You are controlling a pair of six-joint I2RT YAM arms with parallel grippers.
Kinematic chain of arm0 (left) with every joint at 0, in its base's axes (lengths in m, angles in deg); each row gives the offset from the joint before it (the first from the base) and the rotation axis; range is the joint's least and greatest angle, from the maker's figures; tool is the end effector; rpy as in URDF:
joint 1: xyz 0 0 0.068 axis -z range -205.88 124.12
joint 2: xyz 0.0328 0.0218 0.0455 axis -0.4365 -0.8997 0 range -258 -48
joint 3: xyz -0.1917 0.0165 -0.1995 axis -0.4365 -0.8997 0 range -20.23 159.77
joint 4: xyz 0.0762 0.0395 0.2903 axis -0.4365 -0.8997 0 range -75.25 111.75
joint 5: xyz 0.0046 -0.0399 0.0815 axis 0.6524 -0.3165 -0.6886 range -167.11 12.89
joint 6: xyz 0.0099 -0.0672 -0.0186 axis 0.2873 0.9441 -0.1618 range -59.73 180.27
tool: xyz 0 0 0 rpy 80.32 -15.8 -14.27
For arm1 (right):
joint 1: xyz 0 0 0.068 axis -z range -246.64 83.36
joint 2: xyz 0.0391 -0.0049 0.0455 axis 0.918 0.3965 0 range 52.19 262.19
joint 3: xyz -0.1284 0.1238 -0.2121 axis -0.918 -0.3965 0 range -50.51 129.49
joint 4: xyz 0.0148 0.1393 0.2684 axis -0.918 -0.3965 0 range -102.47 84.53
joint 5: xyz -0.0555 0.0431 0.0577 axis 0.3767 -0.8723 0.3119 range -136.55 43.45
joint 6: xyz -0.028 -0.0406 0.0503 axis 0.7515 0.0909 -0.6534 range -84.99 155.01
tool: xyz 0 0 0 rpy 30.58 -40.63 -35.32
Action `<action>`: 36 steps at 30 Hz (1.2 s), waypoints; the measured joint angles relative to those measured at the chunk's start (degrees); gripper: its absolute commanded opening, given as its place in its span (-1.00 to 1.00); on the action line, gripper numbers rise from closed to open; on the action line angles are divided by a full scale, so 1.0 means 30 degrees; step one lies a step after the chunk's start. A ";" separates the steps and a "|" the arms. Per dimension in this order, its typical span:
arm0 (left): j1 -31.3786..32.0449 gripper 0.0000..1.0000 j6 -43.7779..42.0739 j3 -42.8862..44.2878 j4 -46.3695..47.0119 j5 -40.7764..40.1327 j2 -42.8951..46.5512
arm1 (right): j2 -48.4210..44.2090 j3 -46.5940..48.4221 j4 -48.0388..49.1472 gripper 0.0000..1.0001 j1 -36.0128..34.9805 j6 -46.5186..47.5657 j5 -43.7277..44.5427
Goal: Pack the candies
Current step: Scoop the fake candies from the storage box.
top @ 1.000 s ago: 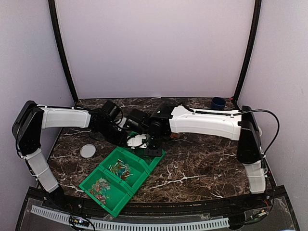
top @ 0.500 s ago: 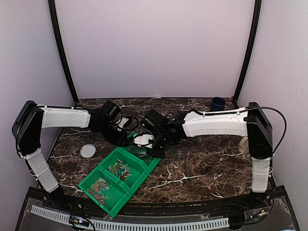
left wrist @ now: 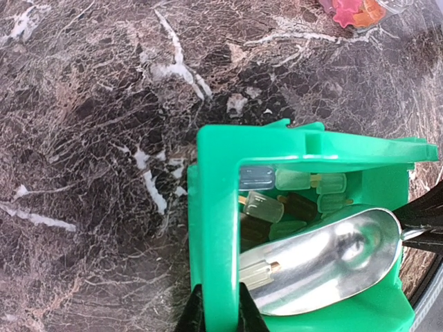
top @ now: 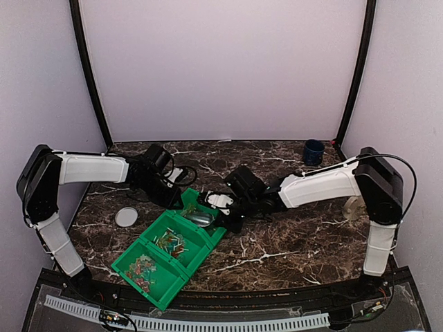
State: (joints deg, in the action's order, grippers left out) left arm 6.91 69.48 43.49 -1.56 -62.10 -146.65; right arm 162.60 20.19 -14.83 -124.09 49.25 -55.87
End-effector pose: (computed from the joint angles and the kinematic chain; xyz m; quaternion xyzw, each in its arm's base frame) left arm 0.3278 -0.2289 0.1527 0.2298 0.9262 -0.2145 0.2083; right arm 0.2394 0.3926 0.1280 -0.5699 0.7403 0.1990 0.2960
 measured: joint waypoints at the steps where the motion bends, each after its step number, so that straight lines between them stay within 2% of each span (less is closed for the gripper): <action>1: 0.0000 -1.00 0.0000 0.0000 0.0007 0.0029 0.0000 | -0.0066 -0.0240 0.0386 -1.00 0.0095 -0.0160 -0.0270; 8: 0.0022 -1.00 0.0007 0.0000 0.0051 0.0022 0.0000 | -0.0124 -0.1078 0.2055 -1.00 0.0124 -0.0248 -0.0517; 19: 0.0138 -1.00 0.0131 0.0000 0.0291 0.0036 0.0000 | -0.0124 -0.2135 0.4466 -1.00 -0.0831 0.0801 0.2608; 36: 0.0146 -1.00 0.0175 0.0000 0.0576 0.0211 0.0000 | -0.1494 -0.5923 0.9996 -1.00 -0.0707 -0.0656 0.2754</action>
State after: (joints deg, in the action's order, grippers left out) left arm 7.35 70.00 43.49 0.16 -61.47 -146.65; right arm 158.12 2.42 15.15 -126.21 47.28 -47.61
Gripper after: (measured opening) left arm 0.106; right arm 0.084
